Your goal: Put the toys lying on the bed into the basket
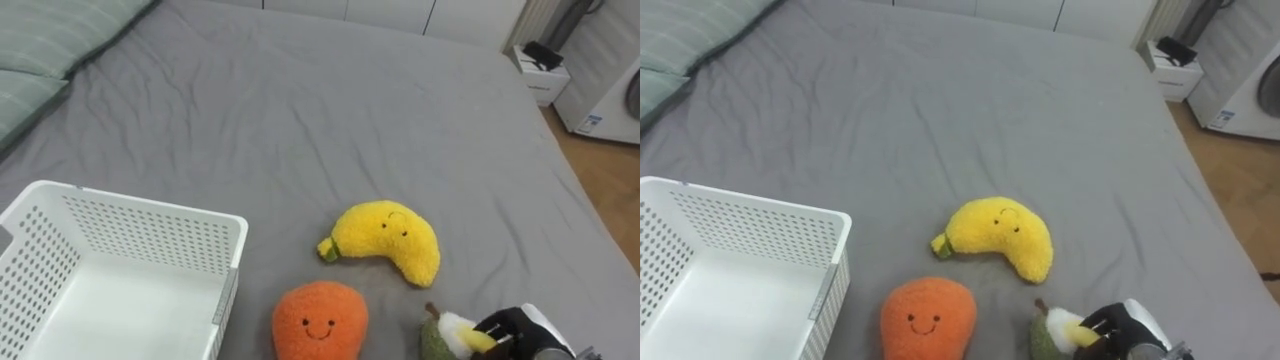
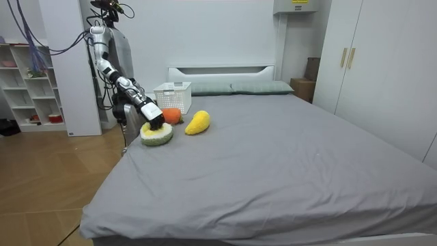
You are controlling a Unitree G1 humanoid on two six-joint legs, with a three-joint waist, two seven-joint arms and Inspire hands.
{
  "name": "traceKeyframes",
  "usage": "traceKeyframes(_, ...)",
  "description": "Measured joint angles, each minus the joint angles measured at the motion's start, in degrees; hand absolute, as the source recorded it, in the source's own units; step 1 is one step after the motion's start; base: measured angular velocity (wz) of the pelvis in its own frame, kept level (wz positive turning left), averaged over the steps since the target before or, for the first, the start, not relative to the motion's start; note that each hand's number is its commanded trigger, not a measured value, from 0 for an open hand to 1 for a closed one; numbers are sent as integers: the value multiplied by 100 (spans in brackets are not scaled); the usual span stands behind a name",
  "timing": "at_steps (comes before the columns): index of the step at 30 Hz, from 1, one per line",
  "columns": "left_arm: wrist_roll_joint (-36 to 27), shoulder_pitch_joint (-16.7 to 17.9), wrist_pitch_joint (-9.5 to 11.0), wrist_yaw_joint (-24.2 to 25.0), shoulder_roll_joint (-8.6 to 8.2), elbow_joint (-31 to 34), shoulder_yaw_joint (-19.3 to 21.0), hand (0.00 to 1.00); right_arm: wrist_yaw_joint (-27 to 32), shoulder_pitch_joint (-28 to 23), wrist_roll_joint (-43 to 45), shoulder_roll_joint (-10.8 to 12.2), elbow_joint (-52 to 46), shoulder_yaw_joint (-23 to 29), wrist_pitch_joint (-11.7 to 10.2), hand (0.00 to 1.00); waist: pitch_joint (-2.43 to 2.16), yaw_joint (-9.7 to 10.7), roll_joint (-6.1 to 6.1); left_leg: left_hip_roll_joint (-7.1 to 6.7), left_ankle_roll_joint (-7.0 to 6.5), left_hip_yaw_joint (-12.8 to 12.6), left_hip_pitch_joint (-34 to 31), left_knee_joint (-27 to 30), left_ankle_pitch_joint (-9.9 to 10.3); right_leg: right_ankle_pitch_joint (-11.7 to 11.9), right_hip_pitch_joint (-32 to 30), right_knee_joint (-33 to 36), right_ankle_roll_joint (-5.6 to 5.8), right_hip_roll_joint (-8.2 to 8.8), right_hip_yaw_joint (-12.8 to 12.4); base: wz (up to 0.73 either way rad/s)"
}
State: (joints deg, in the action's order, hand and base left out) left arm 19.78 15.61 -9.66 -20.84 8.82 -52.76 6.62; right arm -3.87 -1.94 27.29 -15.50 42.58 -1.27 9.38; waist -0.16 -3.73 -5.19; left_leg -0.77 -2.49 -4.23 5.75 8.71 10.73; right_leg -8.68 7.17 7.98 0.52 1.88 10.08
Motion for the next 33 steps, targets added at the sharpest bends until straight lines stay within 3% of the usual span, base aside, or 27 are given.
traceKeyframes(6, -13, -4, 6, 32, -44, 0, -2, 0, -2, 15, -14, 59, -11, -17, -5, 100, 15, -34, 81, 5, -1, -17, 61, -3, 1, 0, 15, 64, 1, 4, -28, -2)
traceKeyframes(14, -23, -6, 23, 126, 22, -6, 5, 0, -52, 16, 184, 75, -625, -14, -5, 100, 57, 26, 6, -2, -2, -35, 50, 12, 1, -4, -39, 60, 1, 6, -74, -3)
traceKeyframes(25, -8, -76, 89, 398, 39, 124, 173, 0, -315, 206, 222, -95, -3484, 269, 7, 100, 63, 46, 6, 2, -2, -29, -132, 46, -1, -4, -180, 86, 1, 6, -57, 0)
traceKeyframes(33, -75, -205, 113, 345, 26, 123, 159, 0, -456, 839, -308, -135, -4210, 104, 30, 100, 30, -133, -73, -2, -2, 19, -176, 61, -1, -4, -190, 82, 1, 12, 6, 3)
